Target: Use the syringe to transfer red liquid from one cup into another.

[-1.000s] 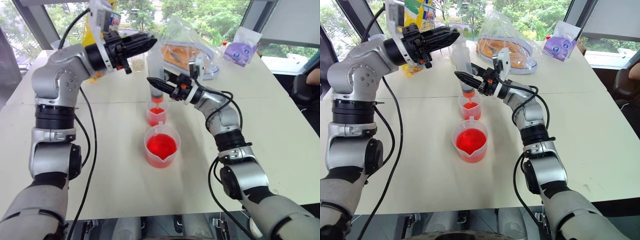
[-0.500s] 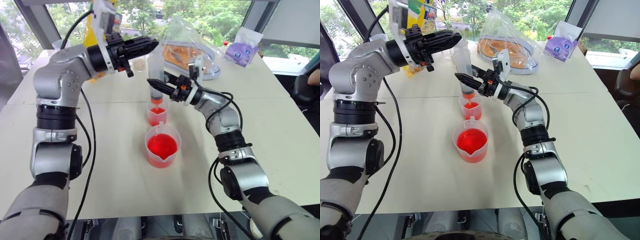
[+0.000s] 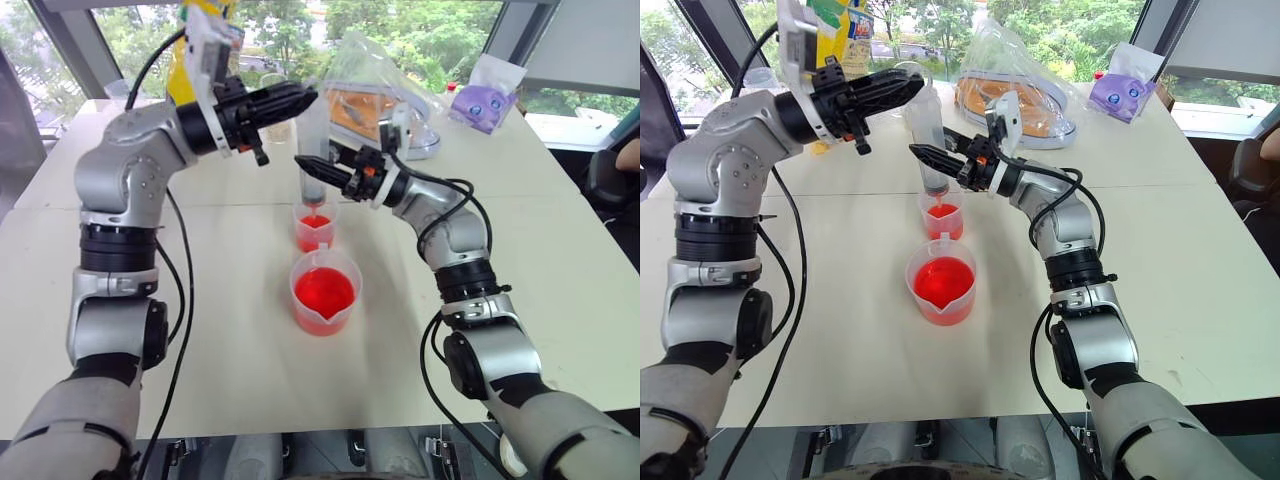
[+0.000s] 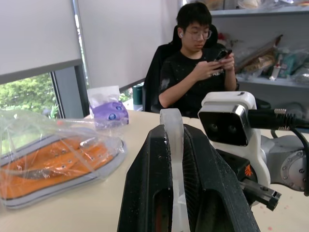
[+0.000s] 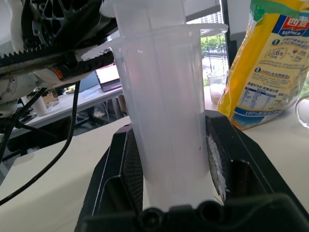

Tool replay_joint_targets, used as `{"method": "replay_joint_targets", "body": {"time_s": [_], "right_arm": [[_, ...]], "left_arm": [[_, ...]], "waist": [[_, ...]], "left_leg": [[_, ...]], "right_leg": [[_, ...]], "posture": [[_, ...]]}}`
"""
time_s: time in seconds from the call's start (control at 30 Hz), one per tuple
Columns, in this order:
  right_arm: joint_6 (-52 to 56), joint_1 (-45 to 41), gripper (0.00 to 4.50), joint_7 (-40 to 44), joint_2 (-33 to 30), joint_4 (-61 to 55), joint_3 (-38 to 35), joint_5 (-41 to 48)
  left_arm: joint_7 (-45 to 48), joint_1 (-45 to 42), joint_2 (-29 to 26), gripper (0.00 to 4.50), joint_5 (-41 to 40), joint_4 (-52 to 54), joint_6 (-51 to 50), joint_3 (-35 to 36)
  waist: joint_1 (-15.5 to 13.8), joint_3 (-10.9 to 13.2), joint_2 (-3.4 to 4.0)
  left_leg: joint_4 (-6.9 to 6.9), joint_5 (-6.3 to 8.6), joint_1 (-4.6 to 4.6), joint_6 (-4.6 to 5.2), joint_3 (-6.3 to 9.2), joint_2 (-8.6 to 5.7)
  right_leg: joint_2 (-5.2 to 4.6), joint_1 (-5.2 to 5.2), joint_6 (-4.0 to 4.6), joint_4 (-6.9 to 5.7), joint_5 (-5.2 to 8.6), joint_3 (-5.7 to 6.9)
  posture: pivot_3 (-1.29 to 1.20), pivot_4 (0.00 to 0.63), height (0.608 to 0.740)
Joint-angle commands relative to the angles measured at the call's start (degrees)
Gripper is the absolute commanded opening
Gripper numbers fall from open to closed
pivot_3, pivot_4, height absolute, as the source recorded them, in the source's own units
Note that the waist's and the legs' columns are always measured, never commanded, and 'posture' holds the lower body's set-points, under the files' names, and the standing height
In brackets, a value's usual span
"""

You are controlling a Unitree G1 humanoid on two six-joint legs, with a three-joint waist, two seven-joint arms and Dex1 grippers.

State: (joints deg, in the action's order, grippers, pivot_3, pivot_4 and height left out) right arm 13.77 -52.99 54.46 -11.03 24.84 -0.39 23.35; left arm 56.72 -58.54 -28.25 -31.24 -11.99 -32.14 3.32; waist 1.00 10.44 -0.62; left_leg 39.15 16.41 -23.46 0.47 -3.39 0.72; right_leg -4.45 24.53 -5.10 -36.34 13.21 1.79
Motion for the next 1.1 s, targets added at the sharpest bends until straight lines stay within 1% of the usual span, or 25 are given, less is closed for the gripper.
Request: {"method": "replay_joint_targets", "body": {"time_s": [0.03,0.27,0.5,0.57,0.6,0.8,0.83,1.03,1.1], "right_arm": [[-1.51,-5.81,1.44,-0.94,-0.62,-4.36,-4.36,3.62],[-1.17,-6.5,1.44,-0.97,-0.76,-3.7,-4.88,3.75],[-0.72,-5.47,1.44,-0.36,-1.06,-3.13,-3.95,2.79],[-0.48,-4.82,1.44,-0.15,-1.1,-3.18,-3.46,2.45],[-0.33,-4.47,1.44,0.04,-1.14,-3.27,-3.18,2.31],[1.02,-2.85,1.44,0.59,-1.28,-3.74,-2.54,2.16],[1.12,-2.56,1.44,0.57,-1.23,-3.7,-2.49,2.11],[1.64,-0.77,1.44,0.42,-1.14,-4.72,-2.15,1.77],[1.94,-0.4,1.44,0.16,-1.24,-5.19,-2.25,1.76]], "left_arm": [[0.72,2.78,0.61,0.05,1.81,1.56,-1.03,-3.5],[0.7,4.4,0.33,0.05,1.68,3.55,-1.55,-3.74],[-0.07,2.36,0.46,0.05,-0.44,3.4,-4.16,-1.81],[-0.99,1.44,0.63,0.85,-0.92,2.85,-4.69,-0.92],[-1.34,0.96,0.69,1.13,-1.2,2.51,-4.99,-0.43],[-1.69,-0.22,-0.04,4.14,-2.75,2.4,-5.3,2.56],[-1.8,-0.17,-0.45,4.47,-2.96,2.59,-5.12,3.28],[-3.06,2.47,-4.56,4.47,-5.02,6.88,-7.51,7.03],[-2.63,5.37,-7.39,4.47,-6.65,10.56,-9.79,8.62]], "waist": [[0.0,0.0,0.0],[0.0,0.0,0.0],[-0.02,0.0,0.0],[-0.04,0.0,0.0],[-0.1,0.0,0.0],[0.1,0.01,0.01],[0.15,0.01,0.01],[0.14,0.01,0.01],[0.15,0.01,0.01]], "left_leg": [[0.0,0.0,0.0,0.0,0.0,0.0],[0.0,0.0,0.0,0.0,0.0,0.0],[0.0,0.0,0.0,0.0,0.0,0.0],[0.0,0.0,0.0,0.0,0.01,0.0],[0.0,0.0,0.0,0.0,0.01,0.0],[0.0,0.0,0.0,0.0,0.02,0.01],[0.0,0.0,0.0,0.0,0.01,0.01],[-0.01,0.0,0.0,0.0,0.02,0.03],[-0.02,0.0,0.0,0.0,0.01,0.02]], "right_leg": [[0.0,0.0,0.0,0.0,0.0,0.0],[0.0,0.0,0.0,0.0,0.0,0.0],[0.0,0.0,0.0,0.0,0.0,0.0],[0.0,0.0,0.0,0.0,0.0,0.0],[0.0,0.0,0.0,0.0,0.0,0.0],[0.01,0.0,0.0,0.0,0.0,0.01],[0.02,0.01,0.0,0.0,0.0,0.0],[0.01,0.02,0.0,0.0,0.0,0.0],[0.0,0.02,0.0,0.01,0.0,0.0]], "posture": [[0.0,0.15,0.74],[0.0,0.15,0.74],[0.0,0.15,0.74],[0.0,0.15,0.74],[0.0,0.15,0.74],[0.0,0.15,0.74],[0.0,0.15,0.74],[0.0,0.15,0.74],[0.0,0.15,0.74]]}}
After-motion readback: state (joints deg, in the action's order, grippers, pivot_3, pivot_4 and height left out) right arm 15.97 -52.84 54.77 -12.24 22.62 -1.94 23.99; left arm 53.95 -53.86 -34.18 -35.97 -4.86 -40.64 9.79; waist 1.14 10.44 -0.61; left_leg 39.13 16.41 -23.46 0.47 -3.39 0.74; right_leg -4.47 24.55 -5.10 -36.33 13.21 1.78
